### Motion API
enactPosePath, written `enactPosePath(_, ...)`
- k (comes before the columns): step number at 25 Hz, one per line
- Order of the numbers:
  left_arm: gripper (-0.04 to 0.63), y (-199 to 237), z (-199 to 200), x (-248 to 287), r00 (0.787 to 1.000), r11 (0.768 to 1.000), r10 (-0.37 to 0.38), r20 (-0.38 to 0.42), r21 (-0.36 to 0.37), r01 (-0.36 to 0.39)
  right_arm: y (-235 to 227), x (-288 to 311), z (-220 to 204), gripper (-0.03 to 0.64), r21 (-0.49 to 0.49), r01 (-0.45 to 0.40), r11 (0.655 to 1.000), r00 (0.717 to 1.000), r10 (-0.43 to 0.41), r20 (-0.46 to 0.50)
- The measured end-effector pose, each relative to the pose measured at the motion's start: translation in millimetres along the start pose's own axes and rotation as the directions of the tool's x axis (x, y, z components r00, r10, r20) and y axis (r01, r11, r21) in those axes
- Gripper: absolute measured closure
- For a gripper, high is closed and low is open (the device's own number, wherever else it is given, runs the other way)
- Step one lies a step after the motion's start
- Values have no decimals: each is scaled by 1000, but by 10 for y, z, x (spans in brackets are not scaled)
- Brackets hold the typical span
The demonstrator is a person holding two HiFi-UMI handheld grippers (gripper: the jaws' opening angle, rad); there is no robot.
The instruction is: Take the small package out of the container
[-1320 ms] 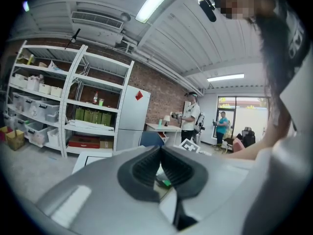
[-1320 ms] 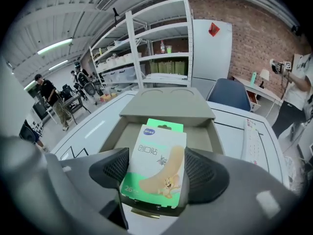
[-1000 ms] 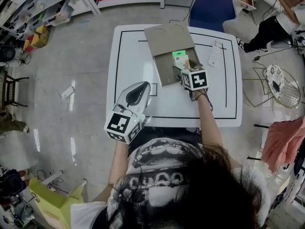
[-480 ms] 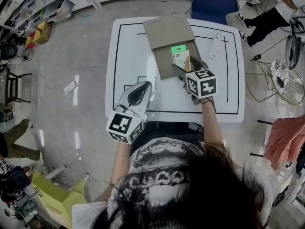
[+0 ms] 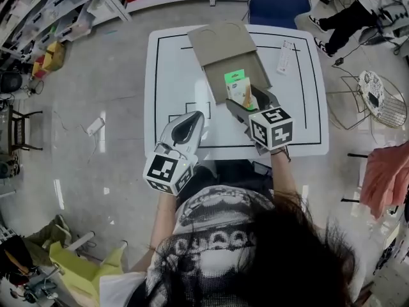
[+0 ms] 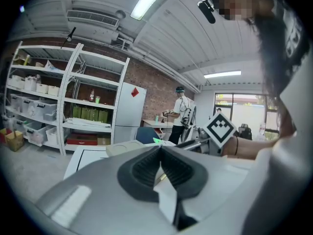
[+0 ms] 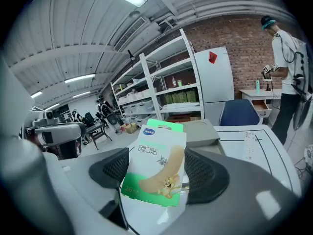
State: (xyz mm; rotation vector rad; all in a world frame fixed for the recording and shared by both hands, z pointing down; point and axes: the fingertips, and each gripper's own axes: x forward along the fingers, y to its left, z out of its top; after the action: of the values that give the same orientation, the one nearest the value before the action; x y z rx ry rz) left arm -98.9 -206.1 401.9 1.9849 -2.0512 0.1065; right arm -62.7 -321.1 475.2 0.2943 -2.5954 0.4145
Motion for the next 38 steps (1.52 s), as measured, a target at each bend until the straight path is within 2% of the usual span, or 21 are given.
enactPosePath(8,595,72,-105,-531,1000,1000,-7,9,-3,7,622,-252,-156,252,11,-4,1000,999,4,32)
enactPosePath(22,595,-63,-377,-1496,998,998,-61,27,8,60,1720,-693,-546,252,19,-2,1000,997,1,83)
enactPosePath(30,595,-115,-467,-1831,996,998,-68,49,2,68,2127,-910,-735,252,-3,-2,1000,996,3,95)
enactPosePath(38,595,-129,-543,-1931,996,997,-74,53,0,75,2287,-1047,-822,252,-7,10,1000,993,-9,119)
